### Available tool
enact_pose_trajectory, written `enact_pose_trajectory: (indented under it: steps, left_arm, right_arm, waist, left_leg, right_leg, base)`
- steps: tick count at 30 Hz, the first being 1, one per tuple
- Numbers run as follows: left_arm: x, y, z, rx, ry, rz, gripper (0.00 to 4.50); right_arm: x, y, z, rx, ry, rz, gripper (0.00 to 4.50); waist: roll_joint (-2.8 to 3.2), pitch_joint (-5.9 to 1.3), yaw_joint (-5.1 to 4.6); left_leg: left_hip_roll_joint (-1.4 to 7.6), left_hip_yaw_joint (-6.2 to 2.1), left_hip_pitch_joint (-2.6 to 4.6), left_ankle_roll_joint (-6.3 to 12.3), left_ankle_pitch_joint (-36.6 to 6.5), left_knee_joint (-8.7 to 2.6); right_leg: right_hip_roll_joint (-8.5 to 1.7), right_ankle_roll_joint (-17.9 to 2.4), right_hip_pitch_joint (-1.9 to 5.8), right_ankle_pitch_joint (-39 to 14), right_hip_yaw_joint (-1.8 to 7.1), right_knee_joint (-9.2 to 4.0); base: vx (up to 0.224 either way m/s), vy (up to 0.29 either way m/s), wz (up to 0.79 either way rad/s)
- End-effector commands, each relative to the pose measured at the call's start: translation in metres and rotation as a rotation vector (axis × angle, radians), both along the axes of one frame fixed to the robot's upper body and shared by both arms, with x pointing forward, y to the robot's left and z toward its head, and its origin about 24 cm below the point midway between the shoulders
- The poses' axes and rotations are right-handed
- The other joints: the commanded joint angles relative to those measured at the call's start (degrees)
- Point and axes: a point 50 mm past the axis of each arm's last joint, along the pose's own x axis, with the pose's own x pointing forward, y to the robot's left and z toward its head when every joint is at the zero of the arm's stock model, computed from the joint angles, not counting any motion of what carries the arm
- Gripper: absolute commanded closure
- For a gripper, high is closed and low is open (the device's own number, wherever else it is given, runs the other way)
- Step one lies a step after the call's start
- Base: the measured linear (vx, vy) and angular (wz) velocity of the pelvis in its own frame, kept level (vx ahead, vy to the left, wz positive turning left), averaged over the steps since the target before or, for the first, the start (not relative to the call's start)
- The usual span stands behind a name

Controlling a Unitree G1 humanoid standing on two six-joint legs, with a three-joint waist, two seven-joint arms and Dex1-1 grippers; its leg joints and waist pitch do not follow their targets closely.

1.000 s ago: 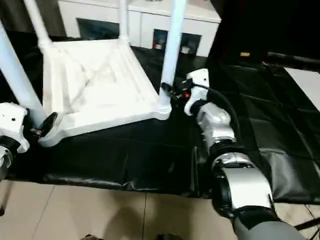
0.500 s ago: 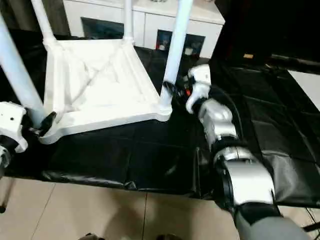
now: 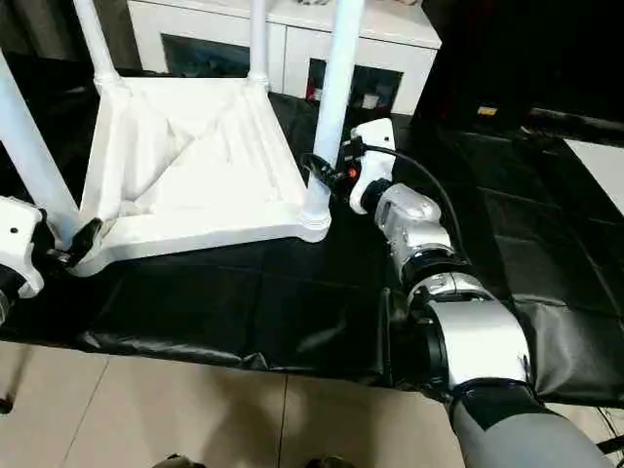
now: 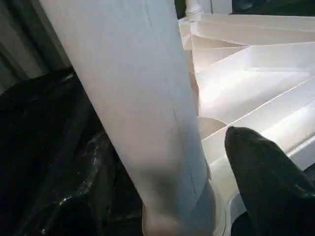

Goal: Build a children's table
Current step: Flip table

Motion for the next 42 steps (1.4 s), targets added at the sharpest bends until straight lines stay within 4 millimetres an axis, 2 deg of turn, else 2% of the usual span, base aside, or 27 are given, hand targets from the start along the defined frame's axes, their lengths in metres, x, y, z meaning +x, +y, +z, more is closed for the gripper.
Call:
enact_pose_trajectory:
  steps: [1, 2, 4, 5, 7, 8, 11, 13, 14, 17, 19, 21, 22, 23, 24, 25, 26, 28, 29, 30, 33, 35, 36, 37, 39, 40, 42]
  left_arm:
    - [0.006, 0.000, 0.006, 0.013, -0.006, -0.006, 1.23]
    - [0.007, 0.000, 0.007, 0.006, -0.009, -0.004, 1.40]
    - [0.011, 0.000, 0.010, -0.021, -0.024, 0.006, 1.58]
    - [0.011, 0.000, 0.010, -0.023, -0.026, 0.009, 1.65]
    - [0.011, -0.003, 0.010, -0.054, -0.022, 0.000, 1.72]
    - [0.012, -0.003, 0.010, -0.060, -0.023, -0.001, 1.88]
    - [0.013, -0.009, 0.010, -0.091, -0.026, -0.014, 2.08]
    - [0.016, -0.015, 0.010, -0.103, -0.035, -0.012, 2.17]
    - [0.018, -0.020, 0.009, -0.111, -0.041, -0.013, 2.29]
    - [0.019, -0.029, 0.008, -0.136, -0.050, -0.019, 2.36]
    - [0.020, -0.032, 0.007, -0.144, -0.057, -0.018, 2.41]
    - [0.020, -0.034, 0.006, -0.146, -0.057, -0.018, 2.42]
    - [0.020, -0.034, 0.006, -0.147, -0.057, -0.018, 2.43]
    - [0.019, -0.035, 0.004, -0.145, -0.053, -0.019, 2.43]
    - [0.020, -0.035, 0.004, -0.144, -0.051, -0.019, 2.44]
    - [0.020, -0.034, 0.004, -0.142, -0.049, -0.016, 2.44]
    - [0.021, -0.033, 0.004, -0.141, -0.050, -0.015, 2.45]
    - [0.021, -0.032, 0.005, -0.137, -0.052, -0.012, 2.45]
    - [0.021, -0.032, 0.006, -0.134, -0.054, -0.009, 2.45]
    - [0.021, -0.031, 0.007, -0.131, -0.057, -0.008, 2.45]
    - [0.020, -0.030, 0.010, -0.129, -0.068, -0.002, 2.45]
    - [0.020, -0.030, 0.010, -0.137, -0.073, 0.000, 2.45]
    - [0.020, -0.033, 0.009, -0.142, -0.073, -0.005, 2.45]
    - [0.020, -0.035, 0.008, -0.146, -0.074, -0.010, 2.45]
    - [0.021, -0.039, 0.007, -0.153, -0.073, -0.018, 2.45]
    - [0.021, -0.046, 0.005, -0.159, -0.071, -0.039, 2.45]
    - [0.020, -0.050, 0.003, -0.164, -0.065, -0.051, 2.46]
  right_arm:
    - [0.001, -0.008, 0.001, 0.016, 0.016, -0.016, 2.77]
    - [0.001, -0.010, 0.001, 0.007, 0.020, -0.021, 2.79]
    - [0.000, -0.013, -0.002, -0.004, 0.025, -0.035, 2.79]
    - [0.000, -0.013, -0.002, -0.003, 0.026, -0.036, 2.79]
    - [0.000, -0.016, -0.004, -0.016, 0.030, -0.052, 2.80]
    - [0.000, -0.017, -0.004, -0.018, 0.030, -0.055, 2.80]
    - [0.000, -0.020, -0.004, -0.016, 0.020, -0.064, 2.80]
    - [0.000, -0.026, 0.002, 0.006, -0.017, -0.069, 2.80]
    - [-0.001, -0.029, 0.006, 0.024, -0.045, -0.068, 2.80]
    - [-0.004, -0.035, 0.013, 0.065, -0.114, -0.041, 2.80]
    - [-0.008, -0.037, 0.014, 0.083, -0.150, -0.012, 2.80]
    - [-0.017, -0.038, 0.014, 0.101, -0.186, 0.017, 2.80]
    - [-0.018, -0.038, 0.014, 0.102, -0.188, 0.017, 2.80]
    - [-0.029, -0.039, 0.011, 0.111, -0.205, 0.021, 2.80]
    - [-0.032, -0.040, 0.010, 0.112, -0.207, 0.020, 2.80]
    - [-0.042, -0.041, 0.005, 0.096, -0.211, 0.022, 2.80]
    - [-0.047, -0.041, 0.002, 0.081, -0.211, 0.021, 2.80]
    - [-0.053, -0.041, -0.002, 0.079, -0.208, 0.018, 2.80]
    - [-0.062, -0.042, -0.004, 0.082, -0.205, 0.013, 2.80]
    - [-0.069, -0.043, -0.004, 0.082, -0.213, 0.004, 2.80]
    - [-0.084, -0.051, 0.007, 0.094, -0.256, -0.050, 2.80]
    - [-0.091, -0.054, 0.013, 0.090, -0.276, -0.078, 2.80]
    - [-0.098, -0.057, 0.019, 0.094, -0.292, -0.116, 2.80]
    - [-0.103, -0.058, 0.021, 0.091, -0.303, -0.138, 2.80]
    - [-0.109, -0.060, 0.024, 0.088, -0.307, -0.165, 2.80]
    - [-0.120, -0.063, 0.024, 0.075, -0.302, -0.207, 2.80]
    - [-0.127, -0.064, 0.023, 0.076, -0.290, -0.238, 2.80]
  waist:
    - [2.30, -4.02, 0.29]
    - [2.64, -4.01, 0.36]
    - [2.74, -4.02, 0.49]
    - [2.62, -4.00, 0.55]
    - [2.68, -3.98, 0.59]
    - [2.89, -3.96, 0.66]
    - [2.83, -3.93, 0.86]
    - [2.89, -3.94, 0.98]
    - [2.46, -3.95, 1.13]
    - [2.51, -4.10, 1.59]
    - [2.65, -4.29, 1.78]
    - [2.76, -4.32, 2.13]
    - [2.62, -4.37, 2.24]
    - [2.98, -4.16, 2.28]
    - [2.93, -4.21, 2.64]
    - [3.50, -4.21, 2.52]
    - [3.61, -4.15, 2.68]
    - [3.45, -4.03, 2.54]
    - [3.93, -3.87, 2.44]
    - [4.04, -3.65, 2.42]
    - [3.81, -3.64, 2.39]
    - [3.83, -3.50, 2.14]
    - [3.91, -3.43, 2.08]
    - [3.70, -3.42, 2.05]
    - [3.77, -3.51, 2.18]
    - [3.96, -3.56, 2.10]
    - [3.87, -3.61, 2.31]
  left_leg:
    - [1.71, -0.77, 1.56, -0.45, -17.46, -4.48]
    - [1.70, -0.81, 1.57, -0.49, -17.42, -4.49]
    - [1.66, -0.77, 1.70, -0.62, -17.44, -4.43]
    - [1.70, -0.81, 1.63, -0.69, -17.59, -4.44]
    - [1.73, -0.81, 1.66, -0.96, -17.94, -4.45]
    - [1.73, -0.81, 1.74, -1.08, -18.02, -4.43]
    - [1.72, -0.78, 1.71, -1.11, -17.96, -4.39]
    - [1.74, -0.77, 1.75, -1.19, -17.94, -4.38]
    - [1.79, -0.68, 1.70, -0.83, -17.49, -4.31]
    - [1.81, -0.53, 1.93, -0.14, -15.84, -4.08]
    - [1.75, -0.50, 1.72, 1.02, -12.91, -3.93]
    - [1.70, -0.49, 1.75, 1.87, -10.64, -3.82]
    - [1.73, -0.51, 1.71, 2.09, -10.01, -3.83]
    - [1.54, -0.63, 1.50, 2.14, -9.61, -3.95]
    - [1.70, -0.47, 1.87, 2.07, -9.95, -3.90]
    - [1.69, -0.64, 1.87, 1.56, -11.12, -4.01]
    - [1.71, -0.63, 2.02, 0.91, -12.19, -4.12]
    - [1.68, -0.73, 1.95, 0.13, -13.89, -4.34]
    - [1.62, -0.88, 1.85, -0.43, -15.04, -4.50]
    - [1.64, -0.87, 1.99, -0.97, -17.13, -4.67]
    - [1.68, -1.04, 2.16, -1.75, -19.70, -4.83]
    - [1.59, -1.17, 1.68, -1.82, -19.51, -4.93]
    - [1.57, -1.15, 1.66, -1.86, -19.46, -4.91]
    - [1.59, -1.12, 1.63, -1.79, -19.44, -4.89]
    - [1.63, -1.10, 1.68, -1.67, -17.64, -4.80]
    - [1.63, -1.13, 1.56, -1.53, -16.93, -4.79]
    - [1.60, -0.95, 1.57, -1.17, -14.88, -4.60]
  right_leg:
    - [-1.92, -14.09, 3.02, -8.87, 1.55, -2.76]
    - [-1.95, -14.27, 3.06, -8.62, 1.57, -2.73]
    - [-1.94, -14.53, 3.01, -8.46, 1.53, -2.70]
    - [-2.01, -14.64, 3.10, -8.65, 1.52, -2.71]
    - [-2.07, -14.65, 3.13, -9.21, 1.52, -2.70]
    - [-2.04, -14.78, 3.05, -9.19, 1.51, -2.76]
    - [-2.08, -14.82, 3.12, -9.34, 1.54, -2.73]
    - [-2.04, -14.72, 3.14, -9.33, 1.54, -2.80]
    - [-2.00, -14.59, 3.21, -8.97, 1.55, -2.80]
    - [-2.02, -14.66, 3.13, -7.27, 1.56, -2.65]
    - [-2.00, -14.79, 3.48, -4.24, 1.55, -2.29]
    - [-1.76, -14.24, 3.60, -1.65, 1.55, -2.18]
    - [-1.79, -14.18, 3.69, -0.98, 1.52, -2.12]
    - [-1.55, -13.90, 3.86, -1.37, 1.49, -2.25]
    - [-1.69, -13.54, 3.62, -1.68, 1.50, -2.36]
    - [-1.70, -13.51, 3.57, -2.78, 1.51, -2.34]
    - [-1.69, -12.83, 3.49, -4.19, 1.48, -2.62]
    - [-1.68, -12.14, 3.57, -6.04, 1.52, -2.95]
    - [-1.69, -11.69, 3.56, -7.55, 1.58, -3.01]
    - [-1.67, -10.86, 3.35, -9.96, 1.62, -3.53]
    - [-1.75, -9.18, 3.16, -13.48, 1.70, -3.95]
    - [-1.81, -8.77, 3.33, -15.21, 1.71, -4.03]
    - [-1.86, -8.30, 3.23, -16.37, 1.74, -4.21]
    - [-1.89, -8.02, 3.22, -16.80, 1.76, -4.31]
    - [-1.89, -7.50, 3.15, -15.74, 1.88, -4.26]
    - [-1.83, -7.82, 3.15, -14.62, 1.83, -4.02]
    - [-1.64, -7.77, 3.16, -11.96, 1.92, -3.87]
  base:
    - [0.000, 0.000, 0.00]
    - [0.000, 0.000, 0.00]
    - [0.000, 0.000, 0.00]
    - [0.000, 0.000, 0.00]
    - [0.000, 0.000, 0.00]
    - [0.000, 0.000, 0.00]
    - [0.000, 0.000, 0.00]
    - [0.000, 0.000, 0.00]
    - [0.000, 0.000, 0.00]
    - [0.000, 0.000, 0.00]
    - [0.000, 0.000, 0.00]
    - [0.000, 0.000, 0.00]
    - [0.000, 0.000, 0.00]
    - [0.000, 0.000, 0.00]
    - [0.000, 0.000, 0.00]
    - [0.000, 0.000, 0.00]
    - [0.000, 0.000, 0.00]
    - [0.000, 0.000, 0.00]
    - [0.000, 0.000, 0.00]
    - [0.000, 0.000, 0.00]
    - [0.000, 0.000, 0.00]
    - [0.000, 0.000, 0.00]
    - [0.000, 0.000, 0.00]
    - [0.000, 0.000, 0.00]
    - [0.000, 0.000, 0.00]
    - [0.000, 0.000, 0.00]
    - [0.000, 0.000, 0.00]
